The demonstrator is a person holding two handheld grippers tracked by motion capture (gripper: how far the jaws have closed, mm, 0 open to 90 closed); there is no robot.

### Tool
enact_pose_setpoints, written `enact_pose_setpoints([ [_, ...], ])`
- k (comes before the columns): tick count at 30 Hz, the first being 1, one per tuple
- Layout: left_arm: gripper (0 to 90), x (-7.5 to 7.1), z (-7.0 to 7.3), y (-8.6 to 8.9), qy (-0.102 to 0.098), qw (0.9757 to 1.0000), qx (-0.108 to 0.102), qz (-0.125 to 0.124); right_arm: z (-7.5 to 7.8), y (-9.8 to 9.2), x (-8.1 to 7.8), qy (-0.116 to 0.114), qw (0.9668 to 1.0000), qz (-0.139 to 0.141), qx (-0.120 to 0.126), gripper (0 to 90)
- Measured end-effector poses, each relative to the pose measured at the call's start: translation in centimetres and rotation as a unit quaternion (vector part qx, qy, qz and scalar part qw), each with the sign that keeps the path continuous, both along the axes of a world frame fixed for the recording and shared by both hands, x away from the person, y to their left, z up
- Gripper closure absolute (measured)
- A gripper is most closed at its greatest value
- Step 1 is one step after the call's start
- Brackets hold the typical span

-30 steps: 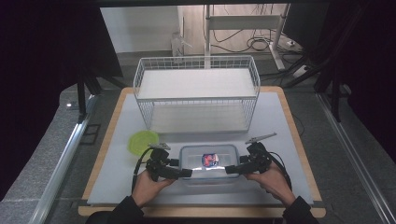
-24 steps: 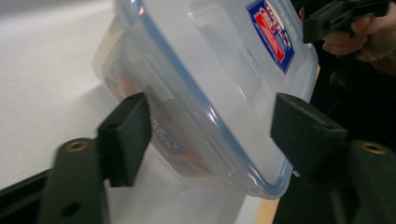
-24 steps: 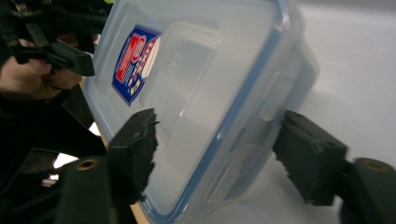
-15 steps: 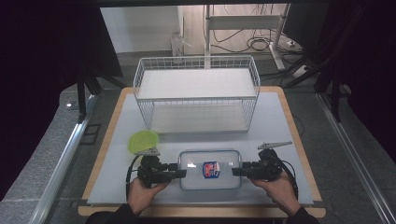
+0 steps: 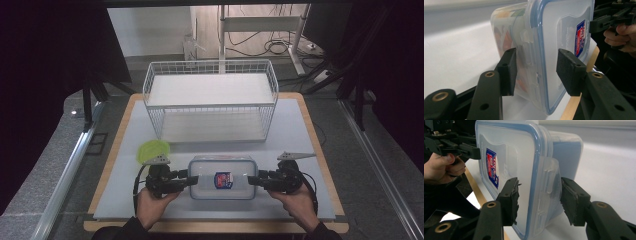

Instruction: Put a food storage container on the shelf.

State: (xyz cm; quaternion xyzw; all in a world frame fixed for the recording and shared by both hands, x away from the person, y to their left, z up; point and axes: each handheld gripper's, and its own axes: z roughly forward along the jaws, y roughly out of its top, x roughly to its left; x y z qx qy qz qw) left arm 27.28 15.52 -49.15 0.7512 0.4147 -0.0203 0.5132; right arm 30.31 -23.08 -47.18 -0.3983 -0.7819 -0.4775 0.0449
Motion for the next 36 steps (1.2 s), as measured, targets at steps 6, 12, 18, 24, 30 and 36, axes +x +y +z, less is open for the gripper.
enact_pose_setpoints([
  [6,51.9,0.5,2.3,0.3,-0.022,0.9997,0.009,0.006,1.4,0.3,0.5,-0.021,0.9998,0.002,0.008,50.5],
  [12,51.8,1.2,4.4,0.6,-0.042,0.9990,0.012,0.013,3.2,0.6,1.7,-0.035,0.9992,0.004,0.018,50.4],
  [18,51.7,2.0,6.3,0.8,-0.060,0.9979,0.015,0.018,5.2,0.9,2.8,-0.049,0.9984,0.003,0.029,50.3],
  [24,51.6,2.7,8.2,1.2,-0.071,0.9971,0.011,0.025,7.0,1.3,3.7,-0.059,0.9977,0.001,0.034,50.1],
  [30,51.6,3.5,9.5,1.7,-0.075,0.9967,0.006,0.032,8.5,1.8,4.8,-0.069,0.9970,0.001,0.035,50.1],
  [36,51.6,4.2,11.1,2.3,-0.084,0.9958,0.006,0.035,10.1,2.4,5.8,-0.076,0.9963,0.001,0.039,49.9],
])
